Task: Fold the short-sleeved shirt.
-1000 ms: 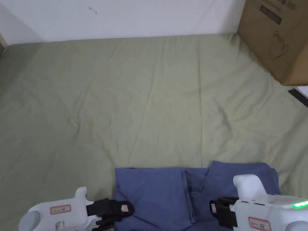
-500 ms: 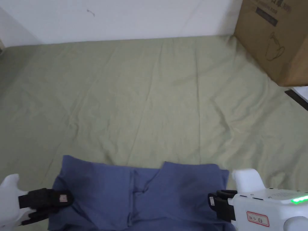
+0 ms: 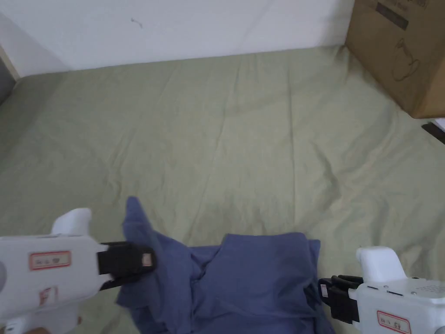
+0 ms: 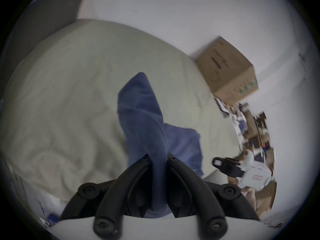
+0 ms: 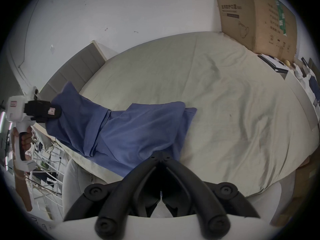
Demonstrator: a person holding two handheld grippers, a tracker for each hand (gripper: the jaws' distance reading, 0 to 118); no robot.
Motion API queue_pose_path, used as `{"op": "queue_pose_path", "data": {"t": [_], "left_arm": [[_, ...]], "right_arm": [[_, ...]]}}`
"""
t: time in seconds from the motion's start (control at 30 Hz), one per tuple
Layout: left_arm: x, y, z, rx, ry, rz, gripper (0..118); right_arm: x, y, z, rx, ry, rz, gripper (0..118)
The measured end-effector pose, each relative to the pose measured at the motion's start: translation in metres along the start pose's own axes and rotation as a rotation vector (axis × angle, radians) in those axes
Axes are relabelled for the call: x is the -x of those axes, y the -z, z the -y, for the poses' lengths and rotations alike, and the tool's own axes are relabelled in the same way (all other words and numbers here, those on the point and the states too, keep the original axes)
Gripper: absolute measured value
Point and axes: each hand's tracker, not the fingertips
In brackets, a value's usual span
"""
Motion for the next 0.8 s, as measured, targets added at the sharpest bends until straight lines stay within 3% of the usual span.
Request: {"op": "queue_pose_path", "data": {"t": [0.17, 0.33, 0.4, 0.43, 0.47, 0.57, 0.6, 0.73, 0.8], "left_arm": [[-0.072, 0.071, 0.002, 0.146, 0.174, 0.092, 9], [-0.100, 0.157, 0.020, 0.308, 0.173, 0.077, 9], [-0.107, 0.181, 0.030, 0.355, 0.253, 0.067, 9], [-0.111, 0.188, 0.033, 0.365, 0.226, 0.032, 13], [-0.112, 0.195, 0.035, 0.363, 0.214, 0.048, 28], [-0.106, 0.198, 0.034, 0.400, 0.176, 0.159, 96], [-0.106, 0.191, 0.035, 0.398, 0.177, 0.181, 102], [-0.091, 0.159, 0.018, 0.308, 0.150, 0.139, 101], [-0.079, 0.143, 0.008, 0.241, 0.140, 0.088, 89]], "right_arm": [[-0.025, -0.008, 0.005, -0.020, 0.067, 0.022, 0], [-0.047, -0.019, 0.014, -0.029, 0.140, 0.038, 0], [-0.054, -0.021, 0.019, -0.035, 0.162, 0.038, 0], [-0.057, -0.021, 0.020, -0.037, 0.173, 0.046, 0], [-0.059, -0.021, 0.021, -0.035, 0.181, 0.050, 0], [-0.064, -0.021, 0.024, -0.028, 0.203, 0.053, 0], [-0.065, -0.021, 0.025, -0.026, 0.205, 0.054, 0], [-0.067, -0.021, 0.025, -0.032, 0.217, 0.053, 0], [-0.067, -0.020, 0.024, -0.037, 0.225, 0.044, 0]]}}
